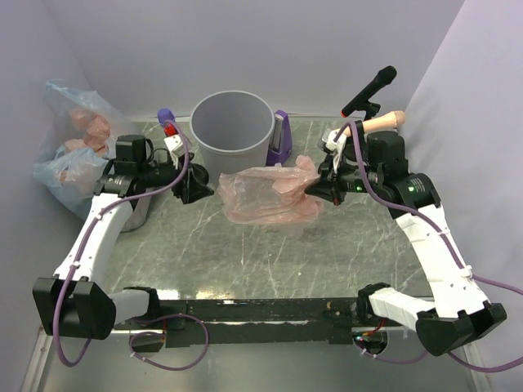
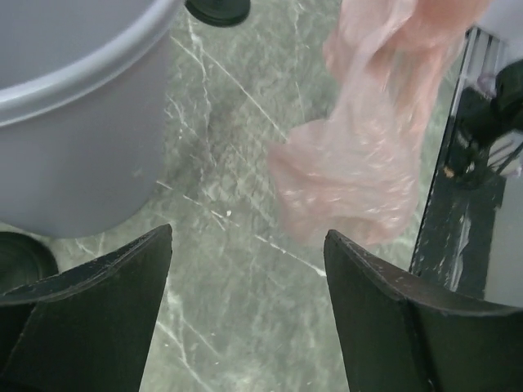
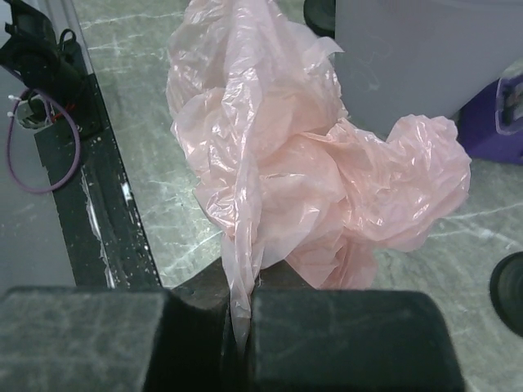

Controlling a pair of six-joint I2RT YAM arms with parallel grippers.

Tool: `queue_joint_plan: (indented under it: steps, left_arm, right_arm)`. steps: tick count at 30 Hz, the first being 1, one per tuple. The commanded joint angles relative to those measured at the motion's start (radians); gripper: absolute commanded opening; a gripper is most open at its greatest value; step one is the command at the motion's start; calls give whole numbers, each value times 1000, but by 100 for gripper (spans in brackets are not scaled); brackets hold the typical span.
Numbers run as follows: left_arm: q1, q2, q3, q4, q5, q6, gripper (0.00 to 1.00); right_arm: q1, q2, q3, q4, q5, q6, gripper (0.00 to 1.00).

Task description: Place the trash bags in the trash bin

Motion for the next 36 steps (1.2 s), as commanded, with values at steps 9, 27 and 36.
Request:
queue_joint_plan:
  steps: [9, 27, 36]
  left_arm:
    - [-52, 111, 82, -213, 155, 370, 80]
    - [-179, 191, 62, 117, 96, 85, 15]
    - [-178, 275, 123, -223, -197, 216, 1]
  right_arm:
    - [-2, 33, 122, -55, -32, -42, 0]
    - [-33, 2, 53, -15, 29, -7, 0]
    - [-126, 24, -127, -12, 559, 204, 0]
